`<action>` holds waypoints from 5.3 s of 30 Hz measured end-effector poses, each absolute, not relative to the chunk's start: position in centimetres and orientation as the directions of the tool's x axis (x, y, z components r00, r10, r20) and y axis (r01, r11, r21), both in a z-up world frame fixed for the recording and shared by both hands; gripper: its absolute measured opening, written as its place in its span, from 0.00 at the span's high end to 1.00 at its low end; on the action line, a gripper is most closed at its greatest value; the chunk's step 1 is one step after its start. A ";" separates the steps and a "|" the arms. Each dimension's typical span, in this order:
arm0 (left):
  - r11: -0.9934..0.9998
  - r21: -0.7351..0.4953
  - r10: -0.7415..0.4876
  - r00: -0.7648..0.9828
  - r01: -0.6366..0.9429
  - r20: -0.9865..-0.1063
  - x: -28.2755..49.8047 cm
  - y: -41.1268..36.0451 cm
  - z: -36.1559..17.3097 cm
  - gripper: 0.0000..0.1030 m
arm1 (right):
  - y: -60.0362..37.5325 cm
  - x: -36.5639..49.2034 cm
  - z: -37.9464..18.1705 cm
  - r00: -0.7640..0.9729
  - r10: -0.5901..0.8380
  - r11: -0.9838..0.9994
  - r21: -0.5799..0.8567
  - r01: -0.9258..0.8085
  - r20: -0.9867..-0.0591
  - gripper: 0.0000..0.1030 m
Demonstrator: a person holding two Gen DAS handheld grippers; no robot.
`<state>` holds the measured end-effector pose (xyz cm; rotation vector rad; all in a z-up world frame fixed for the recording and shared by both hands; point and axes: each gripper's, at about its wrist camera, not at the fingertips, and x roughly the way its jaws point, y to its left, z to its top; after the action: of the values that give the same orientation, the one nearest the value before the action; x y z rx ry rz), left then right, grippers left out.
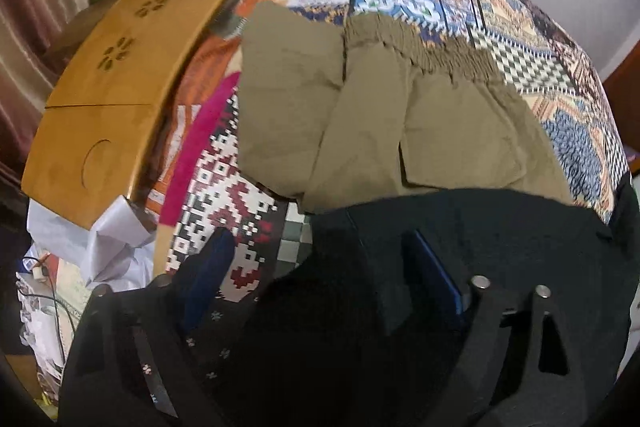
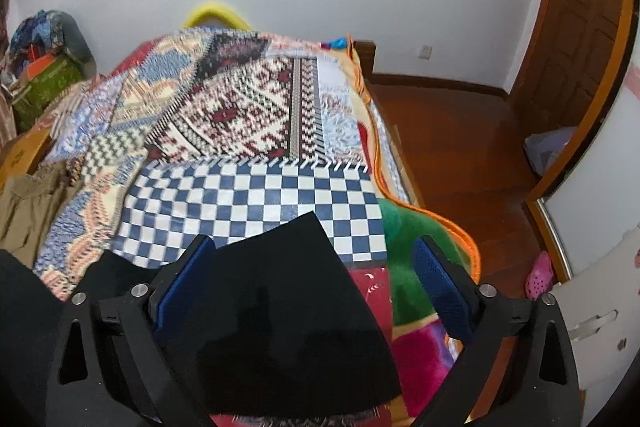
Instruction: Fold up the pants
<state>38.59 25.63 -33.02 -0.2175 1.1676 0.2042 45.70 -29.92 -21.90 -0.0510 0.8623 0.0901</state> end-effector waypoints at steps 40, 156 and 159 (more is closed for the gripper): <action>0.945 -0.066 0.148 0.599 -0.320 -0.787 33.8 27.0 -22.1 1.00 | -33.5 44.7 -15.3 0.752 0.175 0.984 0.144 -0.108 -0.635 0.91; 0.922 -0.198 -0.009 0.490 -0.334 -0.871 5.4 21.5 -27.6 0.67 | -42.0 20.1 -27.5 0.548 0.223 0.955 0.293 0.042 -0.806 0.77; 0.933 -0.162 0.022 0.501 -0.321 -0.865 5.5 21.2 -25.9 0.67 | -42.5 19.8 -27.1 0.544 0.227 0.952 0.301 0.050 -0.808 0.76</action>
<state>5.45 21.18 -25.90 -0.3218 1.0303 0.2113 19.81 -42.54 -27.13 0.3052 0.9945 0.1072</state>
